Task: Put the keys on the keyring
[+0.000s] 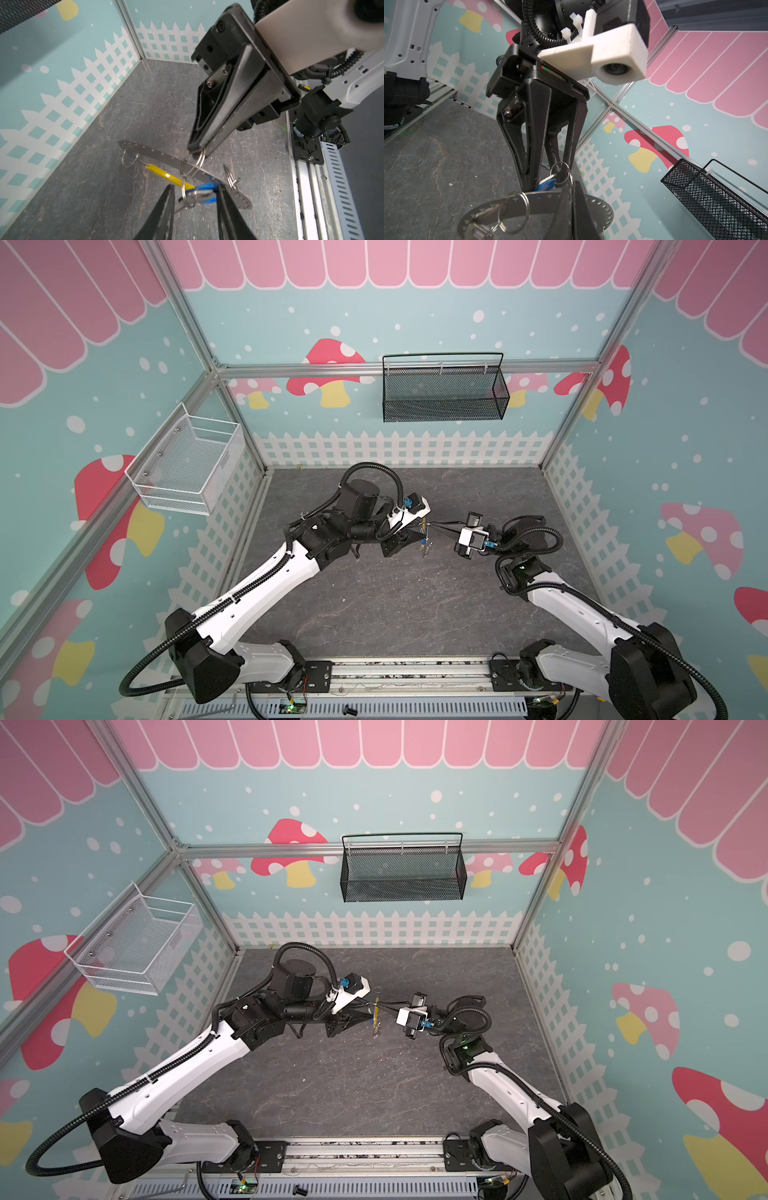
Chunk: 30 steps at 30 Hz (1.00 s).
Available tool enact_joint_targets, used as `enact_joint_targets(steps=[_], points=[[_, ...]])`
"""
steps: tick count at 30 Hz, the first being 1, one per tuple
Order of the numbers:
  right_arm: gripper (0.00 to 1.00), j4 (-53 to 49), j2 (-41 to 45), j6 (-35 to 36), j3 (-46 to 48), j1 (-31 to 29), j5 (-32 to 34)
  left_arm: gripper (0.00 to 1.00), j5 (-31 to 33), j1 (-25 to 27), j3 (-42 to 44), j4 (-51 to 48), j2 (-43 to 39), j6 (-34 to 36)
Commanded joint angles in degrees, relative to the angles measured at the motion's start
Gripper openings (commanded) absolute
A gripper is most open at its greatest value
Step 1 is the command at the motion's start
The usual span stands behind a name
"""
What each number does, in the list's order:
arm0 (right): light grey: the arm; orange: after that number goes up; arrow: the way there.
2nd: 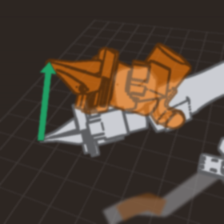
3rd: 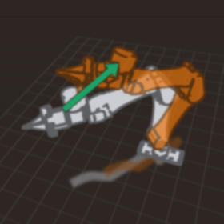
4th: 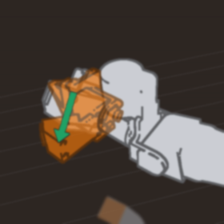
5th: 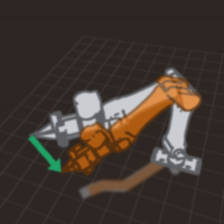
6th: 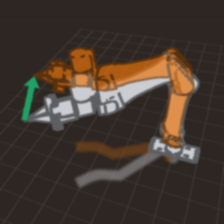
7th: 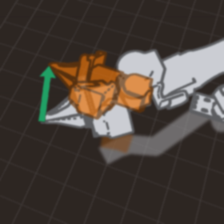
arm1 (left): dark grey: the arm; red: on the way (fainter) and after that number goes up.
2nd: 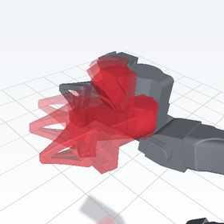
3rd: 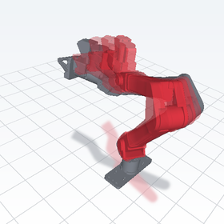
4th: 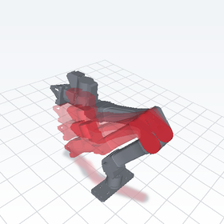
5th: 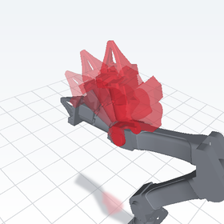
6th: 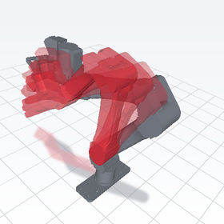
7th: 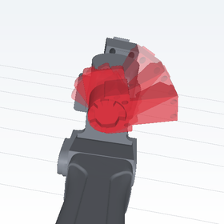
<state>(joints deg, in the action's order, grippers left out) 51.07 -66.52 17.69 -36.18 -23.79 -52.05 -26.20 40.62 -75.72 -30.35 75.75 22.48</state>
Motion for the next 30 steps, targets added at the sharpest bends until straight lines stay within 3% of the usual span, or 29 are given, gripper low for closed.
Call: enact_joint_targets(steps=[1,9,19,21,30], points=[[0.00,2.71,0.42,-0.25,-0.55,-0.36,-0.01,0.34,-1.93,-0.28,1.06,2.11,-0.48,-2.43],[0.00,2.88,0.43,-0.16,-0.48,-0.31,-0.05,0.32,-2.03,-0.28,2.45,4.10,-0.27,-2.88],[0.00,3.07,0.26,-0.17,-0.20,-0.38,-0.48,0.15,-1.93,-0.28,3.48,4.88,-1.38,-0.51],[0.00,3.38,0.36,-0.17,-0.12,-0.38,-0.68,0.14,-2.14,-0.35,3.49,4.27,-1.64,2.99],[0.00,6.58,0.69,-1.86,0.80,-0.16,-3.21,0.01,-8.82,-2.34,2.08,1.25,-0.26,6.85]])
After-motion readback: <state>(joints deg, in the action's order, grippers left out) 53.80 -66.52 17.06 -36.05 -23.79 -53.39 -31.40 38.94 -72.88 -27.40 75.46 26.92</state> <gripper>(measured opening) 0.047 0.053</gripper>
